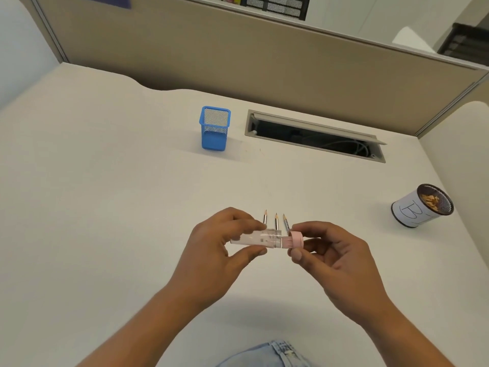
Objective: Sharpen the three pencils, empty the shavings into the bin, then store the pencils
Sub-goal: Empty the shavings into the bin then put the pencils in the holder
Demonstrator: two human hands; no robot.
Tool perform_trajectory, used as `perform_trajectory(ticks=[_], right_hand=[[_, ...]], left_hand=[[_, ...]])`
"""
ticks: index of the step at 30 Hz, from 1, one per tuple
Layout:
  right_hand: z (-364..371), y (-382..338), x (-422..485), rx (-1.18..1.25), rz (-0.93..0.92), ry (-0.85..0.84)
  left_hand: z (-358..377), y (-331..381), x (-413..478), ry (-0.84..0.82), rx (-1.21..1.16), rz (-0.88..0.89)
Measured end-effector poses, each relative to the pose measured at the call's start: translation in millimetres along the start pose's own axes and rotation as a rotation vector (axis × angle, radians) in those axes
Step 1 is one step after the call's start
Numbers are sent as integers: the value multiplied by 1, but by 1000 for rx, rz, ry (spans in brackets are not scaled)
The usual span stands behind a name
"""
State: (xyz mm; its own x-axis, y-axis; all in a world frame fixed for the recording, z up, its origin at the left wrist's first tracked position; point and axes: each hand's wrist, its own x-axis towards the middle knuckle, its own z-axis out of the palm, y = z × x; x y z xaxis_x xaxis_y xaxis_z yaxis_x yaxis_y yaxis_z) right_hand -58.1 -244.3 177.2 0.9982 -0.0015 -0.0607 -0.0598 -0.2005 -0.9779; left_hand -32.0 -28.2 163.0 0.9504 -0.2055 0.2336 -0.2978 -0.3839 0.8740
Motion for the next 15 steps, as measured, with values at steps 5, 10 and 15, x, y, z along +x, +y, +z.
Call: perform_trajectory(ticks=[5, 10, 15], right_hand=[[5, 1, 2, 32, 5, -12], [6, 0, 3, 6, -31, -12], [1, -7, 2, -74, -97, -78]], left_hand=[[3, 1, 1, -48, -2, -3], [3, 2, 2, -76, -25, -33], [-4, -4, 4, -248, -210, -187]])
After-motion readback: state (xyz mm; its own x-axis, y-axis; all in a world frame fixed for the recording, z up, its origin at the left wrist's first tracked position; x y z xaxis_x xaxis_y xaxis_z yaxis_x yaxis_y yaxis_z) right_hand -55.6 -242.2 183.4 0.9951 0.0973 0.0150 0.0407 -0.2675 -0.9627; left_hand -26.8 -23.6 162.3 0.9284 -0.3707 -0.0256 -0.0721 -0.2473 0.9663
